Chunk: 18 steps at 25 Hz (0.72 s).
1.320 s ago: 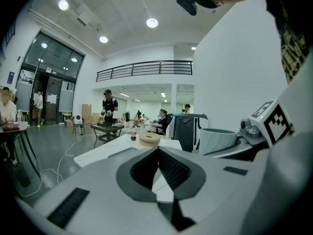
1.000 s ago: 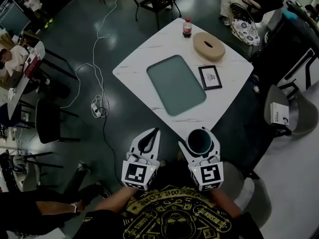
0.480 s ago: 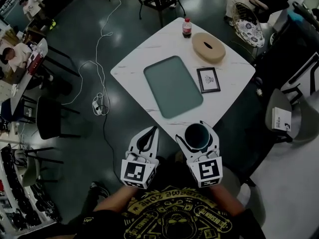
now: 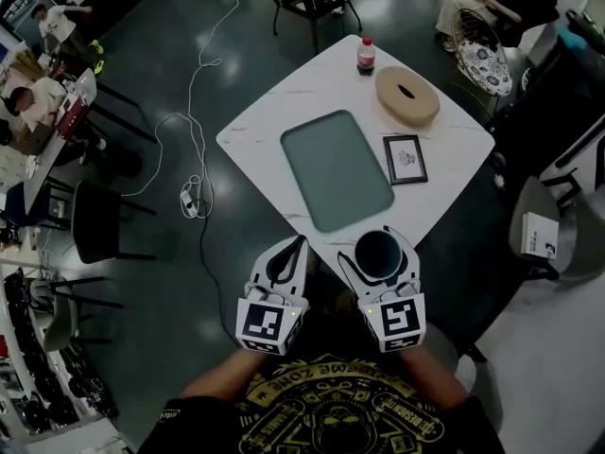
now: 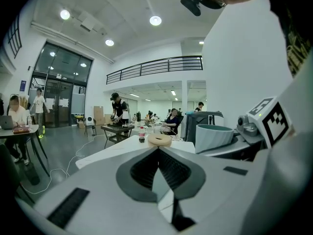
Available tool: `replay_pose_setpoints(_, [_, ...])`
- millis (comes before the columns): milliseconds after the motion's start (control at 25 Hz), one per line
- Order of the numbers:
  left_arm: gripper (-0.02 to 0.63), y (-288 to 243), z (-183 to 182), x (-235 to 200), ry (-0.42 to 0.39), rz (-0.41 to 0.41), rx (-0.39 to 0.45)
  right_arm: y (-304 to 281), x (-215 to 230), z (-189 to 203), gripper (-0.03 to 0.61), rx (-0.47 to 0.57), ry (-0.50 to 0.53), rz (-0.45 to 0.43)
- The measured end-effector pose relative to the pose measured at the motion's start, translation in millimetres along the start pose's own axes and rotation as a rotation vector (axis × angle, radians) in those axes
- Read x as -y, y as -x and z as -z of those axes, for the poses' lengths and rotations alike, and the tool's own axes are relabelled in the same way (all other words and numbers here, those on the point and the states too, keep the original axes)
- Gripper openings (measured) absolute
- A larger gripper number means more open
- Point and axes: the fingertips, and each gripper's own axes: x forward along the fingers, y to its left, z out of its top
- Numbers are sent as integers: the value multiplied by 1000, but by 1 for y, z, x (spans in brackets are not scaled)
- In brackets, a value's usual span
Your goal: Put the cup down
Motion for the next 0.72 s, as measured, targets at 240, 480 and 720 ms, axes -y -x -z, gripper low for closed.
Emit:
replay_pose_setpoints(240, [11,-25,-4,-16,-1,30,4,-28,7,-5,379,-10,5,20])
replay_pose_setpoints(480, [11,-54,-3,-38,10,50,-12,-61,20,-8,379,-23,-10,42])
replay_pose_setpoints(720, [11,-82,-6,-66,17,53,-14,-95,36,-14,379,-45,-11,82])
